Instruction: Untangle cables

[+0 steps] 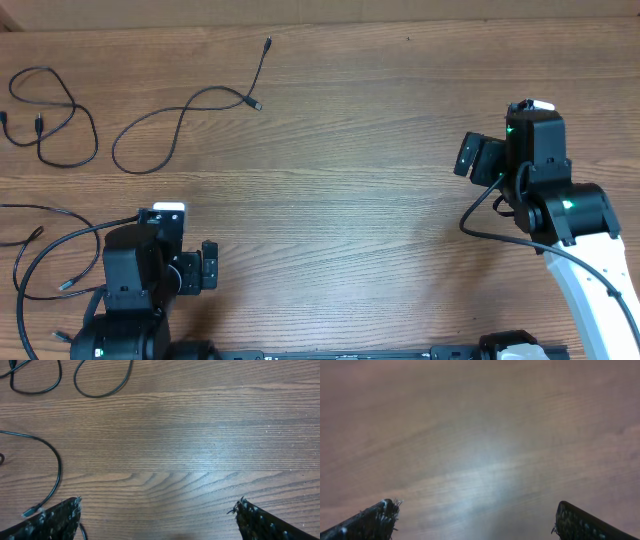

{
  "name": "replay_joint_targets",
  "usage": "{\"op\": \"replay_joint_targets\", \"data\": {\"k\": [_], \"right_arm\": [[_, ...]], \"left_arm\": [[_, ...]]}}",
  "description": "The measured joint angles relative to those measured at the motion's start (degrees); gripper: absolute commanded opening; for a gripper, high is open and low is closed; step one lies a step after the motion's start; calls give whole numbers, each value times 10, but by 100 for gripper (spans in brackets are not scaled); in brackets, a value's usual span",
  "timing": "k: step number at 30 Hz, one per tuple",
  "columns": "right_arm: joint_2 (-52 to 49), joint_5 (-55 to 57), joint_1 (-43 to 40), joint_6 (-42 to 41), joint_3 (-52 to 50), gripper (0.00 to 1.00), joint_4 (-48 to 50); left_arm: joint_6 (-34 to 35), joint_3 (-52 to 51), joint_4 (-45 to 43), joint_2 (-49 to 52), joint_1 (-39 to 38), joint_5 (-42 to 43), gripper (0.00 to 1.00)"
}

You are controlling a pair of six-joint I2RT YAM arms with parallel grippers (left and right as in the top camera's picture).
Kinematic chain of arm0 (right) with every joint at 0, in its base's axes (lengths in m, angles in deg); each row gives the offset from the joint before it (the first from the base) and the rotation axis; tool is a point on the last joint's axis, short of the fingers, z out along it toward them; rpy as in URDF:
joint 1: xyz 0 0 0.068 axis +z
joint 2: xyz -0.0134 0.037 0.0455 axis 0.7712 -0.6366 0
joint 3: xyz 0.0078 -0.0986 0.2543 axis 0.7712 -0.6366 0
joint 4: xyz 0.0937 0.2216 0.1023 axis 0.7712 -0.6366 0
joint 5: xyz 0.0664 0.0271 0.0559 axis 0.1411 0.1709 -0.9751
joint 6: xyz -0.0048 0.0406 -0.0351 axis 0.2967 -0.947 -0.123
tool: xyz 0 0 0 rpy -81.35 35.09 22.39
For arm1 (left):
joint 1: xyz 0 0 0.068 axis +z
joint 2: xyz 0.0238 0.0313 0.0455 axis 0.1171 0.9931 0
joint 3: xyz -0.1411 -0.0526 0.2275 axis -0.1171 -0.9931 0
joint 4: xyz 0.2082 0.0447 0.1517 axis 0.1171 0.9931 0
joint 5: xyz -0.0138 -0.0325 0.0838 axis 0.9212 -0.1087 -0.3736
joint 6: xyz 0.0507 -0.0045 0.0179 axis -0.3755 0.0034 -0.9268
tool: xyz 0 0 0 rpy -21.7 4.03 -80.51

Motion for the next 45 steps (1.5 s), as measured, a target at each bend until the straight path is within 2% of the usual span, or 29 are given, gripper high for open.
{"op": "replay_joint_targets", "data": {"k": [4,8,14,19,24,31,45], "right_arm": [[53,-2,0,0,-26,100,151],[144,-9,0,0,-105,100,334],[268,-38,-10,0,-306,100,592],[358,-90,-57,0,-467,100,699],[434,-130,-95,0,-538,100,704],[490,-150,-98,7,-542,100,599],[616,-154,-97,81,-547,100,484]], "left_arm": [[0,0,0,0,0,0,100],[0,-1,0,0,0,0,100],[0,-4,0,0,0,0,100],[0,-4,0,0,0,0,100],[0,-4,0,0,0,0,99],[0,-4,0,0,0,0,100],[0,-4,0,0,0,0,99]]}}
